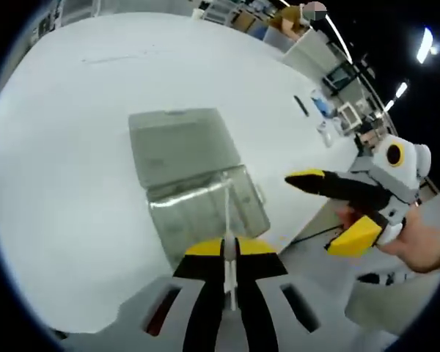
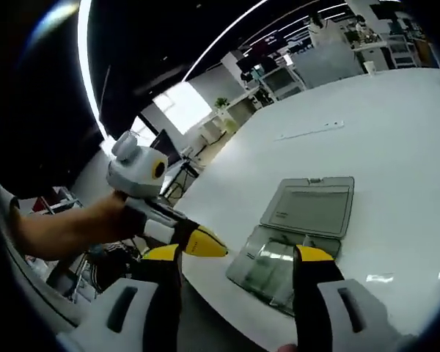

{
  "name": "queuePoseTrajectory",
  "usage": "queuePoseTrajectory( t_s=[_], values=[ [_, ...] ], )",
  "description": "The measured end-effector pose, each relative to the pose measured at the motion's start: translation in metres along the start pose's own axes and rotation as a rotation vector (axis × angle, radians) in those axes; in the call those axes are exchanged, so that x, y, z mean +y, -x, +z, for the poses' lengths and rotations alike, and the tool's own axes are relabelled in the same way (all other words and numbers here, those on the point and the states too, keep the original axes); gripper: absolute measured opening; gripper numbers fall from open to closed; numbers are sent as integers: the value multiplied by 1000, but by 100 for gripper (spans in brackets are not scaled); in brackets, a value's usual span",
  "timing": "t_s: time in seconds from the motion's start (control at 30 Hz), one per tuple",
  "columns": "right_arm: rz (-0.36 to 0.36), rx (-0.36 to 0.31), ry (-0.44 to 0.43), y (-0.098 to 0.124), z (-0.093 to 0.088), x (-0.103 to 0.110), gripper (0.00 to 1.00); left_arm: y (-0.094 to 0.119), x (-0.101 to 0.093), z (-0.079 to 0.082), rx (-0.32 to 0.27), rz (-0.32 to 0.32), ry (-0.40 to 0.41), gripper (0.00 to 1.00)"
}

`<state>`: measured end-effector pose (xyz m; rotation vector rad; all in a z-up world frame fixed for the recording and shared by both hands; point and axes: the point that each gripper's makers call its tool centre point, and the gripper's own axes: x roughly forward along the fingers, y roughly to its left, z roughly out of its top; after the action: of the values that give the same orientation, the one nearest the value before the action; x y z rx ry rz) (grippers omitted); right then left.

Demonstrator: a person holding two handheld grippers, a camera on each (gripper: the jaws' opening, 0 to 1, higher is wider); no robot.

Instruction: Insert the divider into the dual guide fixture by aligning both edges with the guide slots and pushing it downward to the bottom, including one-sided entry, uneven engagement, binding, and posture correction.

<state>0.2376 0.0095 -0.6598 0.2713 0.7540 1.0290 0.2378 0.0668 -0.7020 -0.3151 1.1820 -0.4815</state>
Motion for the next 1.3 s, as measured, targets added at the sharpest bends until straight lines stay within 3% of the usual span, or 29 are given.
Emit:
queuePoseTrajectory(
  t_s=[0.27, 0.73, 1.13, 1.3],
  values=[
    [18, 10, 91, 4, -10, 1, 59, -4, 6, 2, 62, 51, 44, 1],
    [49, 23, 335, 11, -19, 1, 61, -15, 11, 2, 120, 128, 104, 1],
    [65, 49, 474, 14, -28, -3, 64, -22, 16, 1, 148, 157, 163, 1],
    [72, 49, 494, 16, -29, -6, 64, -27, 17, 1, 164, 170, 176, 1]
  ],
)
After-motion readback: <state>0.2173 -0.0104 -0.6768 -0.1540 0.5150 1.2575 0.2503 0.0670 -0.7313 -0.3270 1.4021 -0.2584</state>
